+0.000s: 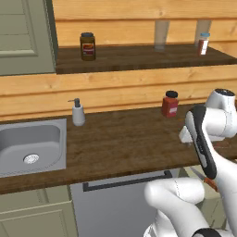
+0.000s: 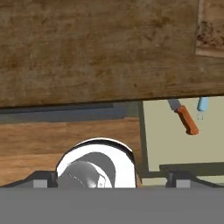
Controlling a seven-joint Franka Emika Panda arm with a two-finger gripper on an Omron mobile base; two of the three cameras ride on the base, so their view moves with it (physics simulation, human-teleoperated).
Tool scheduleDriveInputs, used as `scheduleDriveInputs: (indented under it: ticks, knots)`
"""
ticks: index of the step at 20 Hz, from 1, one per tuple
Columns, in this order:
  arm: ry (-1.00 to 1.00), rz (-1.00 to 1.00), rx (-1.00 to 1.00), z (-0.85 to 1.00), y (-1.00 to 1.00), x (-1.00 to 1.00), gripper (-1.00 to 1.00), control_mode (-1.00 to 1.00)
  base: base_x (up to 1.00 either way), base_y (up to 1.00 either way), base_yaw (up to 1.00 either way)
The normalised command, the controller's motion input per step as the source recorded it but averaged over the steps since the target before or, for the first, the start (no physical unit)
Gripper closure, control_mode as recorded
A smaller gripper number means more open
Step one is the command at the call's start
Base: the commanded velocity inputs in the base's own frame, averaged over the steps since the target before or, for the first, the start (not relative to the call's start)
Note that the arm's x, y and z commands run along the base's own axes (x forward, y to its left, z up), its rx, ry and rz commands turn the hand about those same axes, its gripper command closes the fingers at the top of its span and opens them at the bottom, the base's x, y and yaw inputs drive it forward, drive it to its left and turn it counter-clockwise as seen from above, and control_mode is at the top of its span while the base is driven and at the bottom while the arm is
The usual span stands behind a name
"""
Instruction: Place the appropriate cutting tool for cutting the broccoli skin on the cutting board.
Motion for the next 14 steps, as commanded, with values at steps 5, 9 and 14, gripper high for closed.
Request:
scheduleDriveInputs:
  ticks: [5, 9, 14]
  knots:
    - [0.15, -0.06, 0.06, -0.55, -0.80, -0.28, -1.00, -1.00, 0.00, 0.00, 0.00]
    - [0.06, -0.03, 0.08, -0.59, -0.77, -0.01, -1.00, -1.00, 0.00, 0.00, 0.00]
    - [0.01, -0.02, 0.11, -0.55, -0.76, 0.00, -1.00, -1.00, 0.00, 0.00, 0.00]
